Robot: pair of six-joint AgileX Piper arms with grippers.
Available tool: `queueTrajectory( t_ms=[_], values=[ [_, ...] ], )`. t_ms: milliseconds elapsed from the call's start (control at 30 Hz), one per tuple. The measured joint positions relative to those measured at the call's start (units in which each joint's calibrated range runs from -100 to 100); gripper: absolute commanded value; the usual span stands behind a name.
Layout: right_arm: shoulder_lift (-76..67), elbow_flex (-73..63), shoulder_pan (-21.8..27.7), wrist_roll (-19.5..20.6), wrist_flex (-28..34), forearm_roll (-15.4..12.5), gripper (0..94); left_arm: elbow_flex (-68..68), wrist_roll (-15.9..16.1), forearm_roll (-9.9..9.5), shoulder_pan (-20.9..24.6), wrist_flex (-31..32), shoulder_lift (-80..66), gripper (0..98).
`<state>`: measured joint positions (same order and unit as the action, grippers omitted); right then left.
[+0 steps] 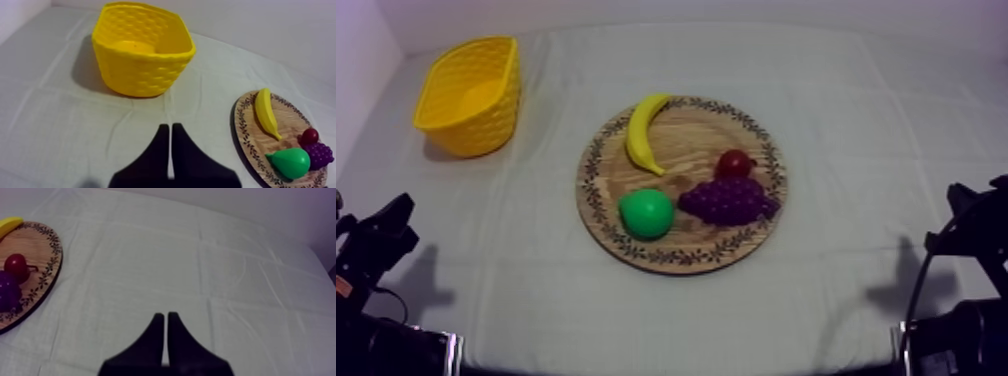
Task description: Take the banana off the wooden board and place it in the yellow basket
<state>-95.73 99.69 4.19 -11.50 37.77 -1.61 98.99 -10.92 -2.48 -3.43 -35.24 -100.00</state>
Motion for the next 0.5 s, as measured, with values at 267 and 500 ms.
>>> queueTrajectory(
  t_ms=[267, 500],
  values=[
    [0.0, 0.0, 0.0, 0.0, -0.11, 0.0, 0.3, 0.08, 0.0, 0.0, 0.0, 0.0, 0.0, 0.1],
    [0.0, 0.0, 0.0, 0.0, -0.02, 0.06, 0.3, 0.08, 0.0, 0.0, 0.0, 0.0, 0.0, 0.1]
  ],
)
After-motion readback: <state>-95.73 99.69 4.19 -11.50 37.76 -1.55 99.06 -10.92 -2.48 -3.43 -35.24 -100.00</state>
